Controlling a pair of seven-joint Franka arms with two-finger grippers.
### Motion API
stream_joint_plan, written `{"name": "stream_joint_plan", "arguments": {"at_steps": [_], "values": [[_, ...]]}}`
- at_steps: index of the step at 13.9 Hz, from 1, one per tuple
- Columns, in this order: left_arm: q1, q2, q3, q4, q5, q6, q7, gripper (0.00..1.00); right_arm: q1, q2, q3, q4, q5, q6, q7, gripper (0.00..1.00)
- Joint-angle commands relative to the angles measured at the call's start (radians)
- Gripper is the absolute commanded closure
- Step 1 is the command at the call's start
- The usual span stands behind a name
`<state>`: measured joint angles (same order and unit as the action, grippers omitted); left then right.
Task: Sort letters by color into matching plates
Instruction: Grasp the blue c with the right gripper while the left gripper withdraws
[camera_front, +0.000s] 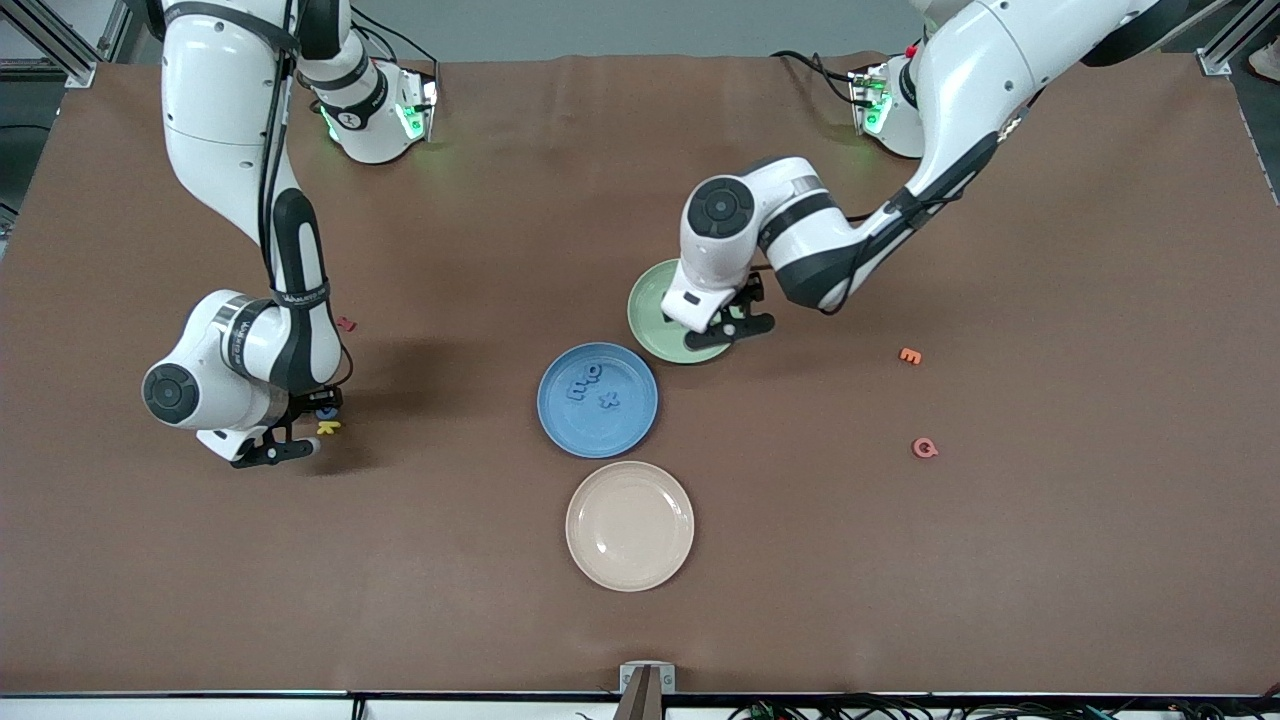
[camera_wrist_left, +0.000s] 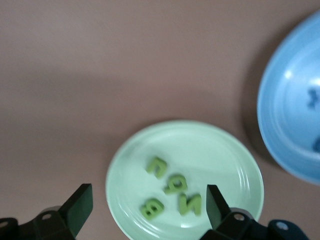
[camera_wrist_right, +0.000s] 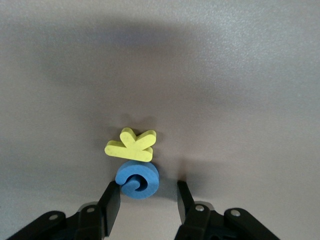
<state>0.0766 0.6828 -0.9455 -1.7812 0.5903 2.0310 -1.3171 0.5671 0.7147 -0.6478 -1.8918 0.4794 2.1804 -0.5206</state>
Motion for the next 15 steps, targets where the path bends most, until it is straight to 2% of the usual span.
{"name": "stream_joint_plan", "arguments": {"at_steps": [1, 5, 9, 12, 15], "values": [[0.040, -0.014, 0.007, 0.098, 0.006, -0.092, 0.065, 0.00, -0.016, 0.008, 0.017, 0.011, 0.036, 0.007, -0.010, 0.47], [0.158, -0.020, 0.011, 0.132, 0.008, -0.109, 0.177, 0.00, -0.016, 0.009, 0.017, 0.022, 0.048, 0.009, -0.010, 0.47], [0.193, -0.028, 0.097, 0.173, 0.088, -0.109, 0.298, 0.00, -0.016, 0.009, 0.017, 0.022, 0.067, 0.009, -0.009, 0.47], [0.207, -0.035, 0.129, 0.207, 0.089, -0.112, 0.387, 0.00, -0.016, 0.009, 0.017, 0.022, 0.067, 0.009, -0.010, 0.56], [0.216, -0.084, 0.142, 0.235, 0.050, -0.141, 0.490, 0.00, -0.016, 0.011, 0.017, 0.022, 0.067, 0.009, -0.012, 0.70]]}}
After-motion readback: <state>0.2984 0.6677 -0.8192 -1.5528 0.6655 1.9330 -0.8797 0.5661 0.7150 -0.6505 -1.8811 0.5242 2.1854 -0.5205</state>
